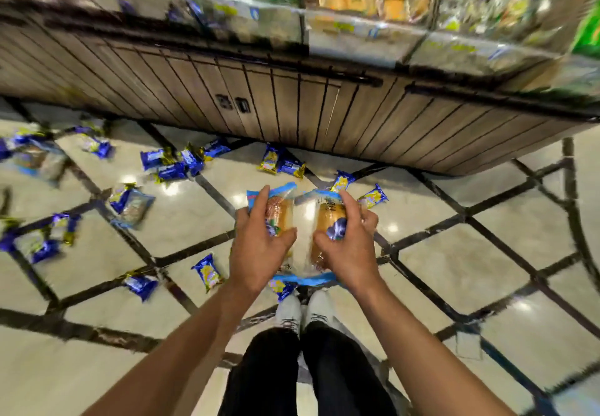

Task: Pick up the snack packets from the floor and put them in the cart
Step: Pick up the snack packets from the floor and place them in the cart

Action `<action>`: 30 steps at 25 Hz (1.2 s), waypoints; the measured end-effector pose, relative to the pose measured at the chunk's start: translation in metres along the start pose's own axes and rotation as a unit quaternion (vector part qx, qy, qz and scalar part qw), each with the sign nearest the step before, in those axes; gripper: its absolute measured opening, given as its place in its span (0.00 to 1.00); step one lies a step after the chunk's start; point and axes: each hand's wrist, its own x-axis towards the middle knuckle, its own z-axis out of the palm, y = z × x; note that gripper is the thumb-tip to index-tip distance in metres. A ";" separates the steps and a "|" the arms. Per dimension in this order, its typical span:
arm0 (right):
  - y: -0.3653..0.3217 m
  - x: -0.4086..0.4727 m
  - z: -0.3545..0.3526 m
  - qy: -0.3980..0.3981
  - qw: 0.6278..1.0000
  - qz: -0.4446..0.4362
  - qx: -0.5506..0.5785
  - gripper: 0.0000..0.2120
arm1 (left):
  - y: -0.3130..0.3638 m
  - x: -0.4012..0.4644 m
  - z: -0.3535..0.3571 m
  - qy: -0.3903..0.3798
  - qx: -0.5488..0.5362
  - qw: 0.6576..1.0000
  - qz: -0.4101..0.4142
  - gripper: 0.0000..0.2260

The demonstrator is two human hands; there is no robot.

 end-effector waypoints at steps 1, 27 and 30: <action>-0.028 -0.020 -0.011 -0.013 1.000 -0.014 -0.006 0.40 | 0.020 -0.021 -0.025 0.010 0.002 1.000 0.001 0.41; -0.200 -0.187 0.051 -0.246 0.931 -0.249 -0.102 0.38 | 0.018 -0.217 -0.219 0.297 -0.140 0.935 -0.132 0.37; -0.212 -0.225 0.099 -0.270 0.916 -0.271 -0.120 0.38 | -0.018 -0.247 -0.252 0.321 -0.176 0.919 -0.144 0.36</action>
